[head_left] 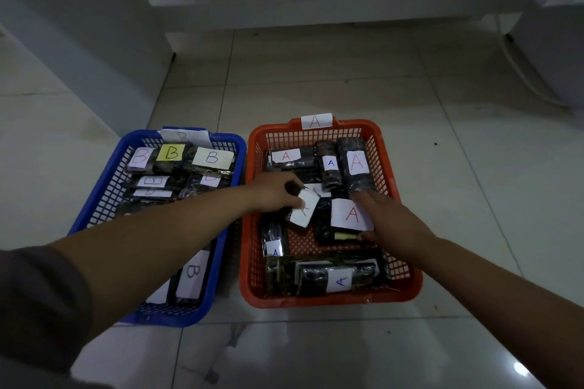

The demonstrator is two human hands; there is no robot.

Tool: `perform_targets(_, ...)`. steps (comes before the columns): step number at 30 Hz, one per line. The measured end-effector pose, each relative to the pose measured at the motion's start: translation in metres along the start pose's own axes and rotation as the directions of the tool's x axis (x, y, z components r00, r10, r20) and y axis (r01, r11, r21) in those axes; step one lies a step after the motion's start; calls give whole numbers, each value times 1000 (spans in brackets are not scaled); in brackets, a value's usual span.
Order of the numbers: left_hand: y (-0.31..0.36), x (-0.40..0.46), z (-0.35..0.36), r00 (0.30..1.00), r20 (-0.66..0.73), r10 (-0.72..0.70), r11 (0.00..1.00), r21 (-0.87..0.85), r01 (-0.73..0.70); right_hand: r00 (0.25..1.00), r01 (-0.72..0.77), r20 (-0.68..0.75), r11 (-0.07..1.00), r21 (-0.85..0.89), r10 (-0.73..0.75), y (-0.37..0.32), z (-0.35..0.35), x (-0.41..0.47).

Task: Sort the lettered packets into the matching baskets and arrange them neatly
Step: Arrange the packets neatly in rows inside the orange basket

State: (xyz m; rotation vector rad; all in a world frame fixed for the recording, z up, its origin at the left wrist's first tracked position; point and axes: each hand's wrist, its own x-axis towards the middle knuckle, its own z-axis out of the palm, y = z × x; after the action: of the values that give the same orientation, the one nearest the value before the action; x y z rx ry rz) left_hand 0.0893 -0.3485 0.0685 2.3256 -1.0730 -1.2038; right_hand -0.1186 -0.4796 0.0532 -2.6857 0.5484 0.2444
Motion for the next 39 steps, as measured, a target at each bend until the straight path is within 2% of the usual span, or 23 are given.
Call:
perform_targets(6,6,3,8,996,76,36,972,227,-52,1000,14,-18,999,-52,-15,2,0,0)
perform_targets(10,-3,0,19,998,33,55,889,453,-64,999,33,-30,996,-80,-35,2,0,1)
perform_targets(15,-16,-7,36,952,-104,288,714,686,-142,993,90,-51,976,-197,-102,1,4,3)
perform_targets(17,-19,-8,37,918,-130,375,709,678,-194,993,97,-51,973,-210,-110,1,4,4)
perform_targets(19,-20,-8,37,904,-81,421,707,653,-270,993,97,-46,972,-213,-109,2,3,5)
perform_targets(22,-21,-9,39,922,33,386,609,741,-282,993,98,-46,972,-215,-110,1,3,6)
perform_targets(25,-18,-6,40,912,40,409,525,806,-271,994,92,-40,974,-207,-102,0,3,7)
perform_targets(29,-22,-11,37,918,3,397,599,757,-262,996,77,-34,980,-182,-85,0,3,6)
perform_targets(32,-25,-14,41,928,12,373,536,813,-226,996,78,-36,981,-178,-86,-1,3,5)
perform_targets(35,-23,-11,44,943,12,333,535,821,-199,996,80,-24,982,-170,-85,-3,0,5)
perform_targets(37,-22,-12,43,950,26,312,557,805,-205,997,75,-10,986,-149,-77,-3,-3,4)
perform_targets(39,-21,-14,42,958,28,286,634,744,-211,998,53,-15,993,-106,-54,-3,-8,3)
